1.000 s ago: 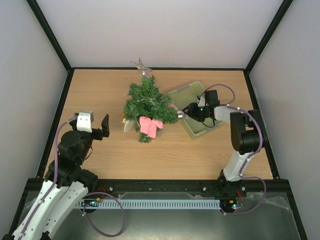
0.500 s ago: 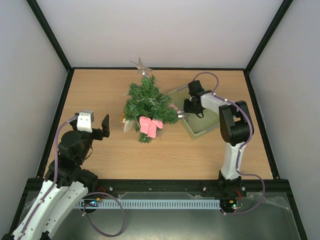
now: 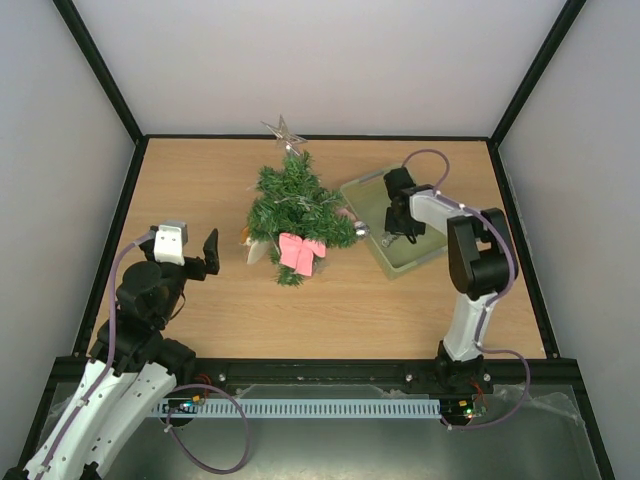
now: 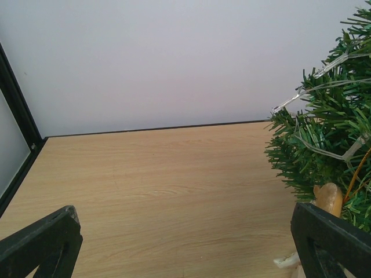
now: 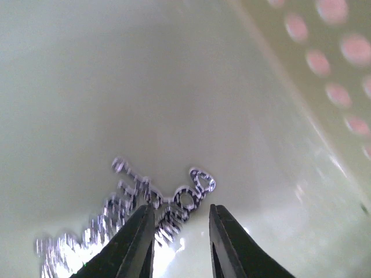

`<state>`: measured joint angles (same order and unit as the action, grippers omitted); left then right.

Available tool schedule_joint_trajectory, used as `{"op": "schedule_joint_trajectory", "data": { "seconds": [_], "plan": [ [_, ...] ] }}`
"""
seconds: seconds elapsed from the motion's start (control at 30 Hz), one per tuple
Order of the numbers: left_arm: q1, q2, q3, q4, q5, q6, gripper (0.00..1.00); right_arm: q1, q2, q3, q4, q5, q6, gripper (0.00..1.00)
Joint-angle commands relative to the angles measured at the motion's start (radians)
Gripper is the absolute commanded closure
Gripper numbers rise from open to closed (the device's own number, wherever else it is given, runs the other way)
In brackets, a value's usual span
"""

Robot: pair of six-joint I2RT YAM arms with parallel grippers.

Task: Decorate the small christmas tree
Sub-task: Pick up the decoration item from the storage box.

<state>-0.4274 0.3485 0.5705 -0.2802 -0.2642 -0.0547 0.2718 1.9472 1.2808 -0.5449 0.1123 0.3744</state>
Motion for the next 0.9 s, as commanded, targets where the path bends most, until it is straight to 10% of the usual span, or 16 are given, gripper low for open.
{"op": "schedule_joint_trajectory", "data": {
  "seconds": [0.0,0.17,0.57,0.87],
  "plan": [
    [-0.008,-0.001,0.007,0.0,-0.005,0.007,0.0,-0.007,-0.175,-0.076,-0.078,-0.104,0.042,0.71],
    [-0.01,0.0,0.005,0.009,0.011,0.008,0.0,-0.008,-0.21,-0.028,-0.131,-0.172,-0.226,0.45],
    [-0.024,0.005,0.007,0.003,-0.001,0.009,0.0,-0.007,-0.067,0.052,-0.275,-0.233,-0.804,0.38],
    [-0.024,0.026,0.003,0.013,-0.004,0.012,0.0,-0.005,0.067,0.154,-0.262,-0.155,-0.805,0.31]
  ]
}}
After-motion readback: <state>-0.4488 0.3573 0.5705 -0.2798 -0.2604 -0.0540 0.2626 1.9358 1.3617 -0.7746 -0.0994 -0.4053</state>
